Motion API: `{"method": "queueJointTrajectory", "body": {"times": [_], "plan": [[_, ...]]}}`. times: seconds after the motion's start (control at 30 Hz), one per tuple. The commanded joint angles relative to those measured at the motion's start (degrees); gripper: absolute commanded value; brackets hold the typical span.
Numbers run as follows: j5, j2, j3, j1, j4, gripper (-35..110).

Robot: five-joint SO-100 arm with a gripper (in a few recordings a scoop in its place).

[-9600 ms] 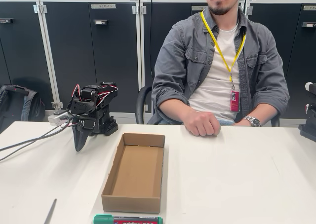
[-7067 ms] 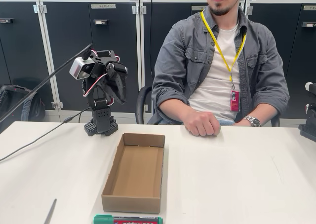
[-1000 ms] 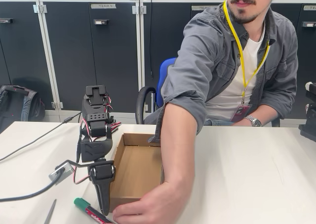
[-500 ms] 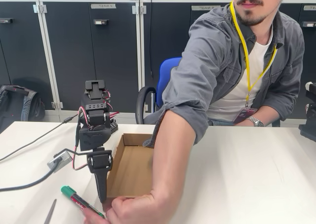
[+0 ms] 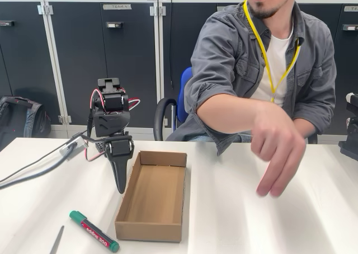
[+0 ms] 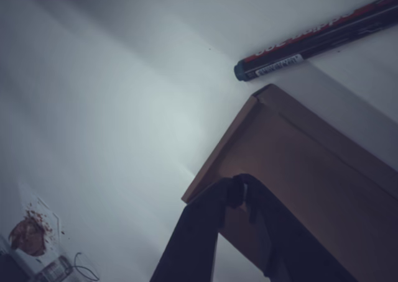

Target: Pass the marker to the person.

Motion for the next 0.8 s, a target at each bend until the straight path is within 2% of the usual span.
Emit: {"method": "queueJointTrajectory", "body": {"times": [0.0, 0.23, 0.5, 0.77], "plan": [[1.23, 7.38, 2.11, 0.62, 1.76, -5], [3.43, 13.89, 13.62, 4.57, 4.31, -5], [-0.53, 18.72, 23.91, 9.49, 2.90, -4], [-3.78, 17.67, 29.27, 10.55, -2.11, 15]]}}
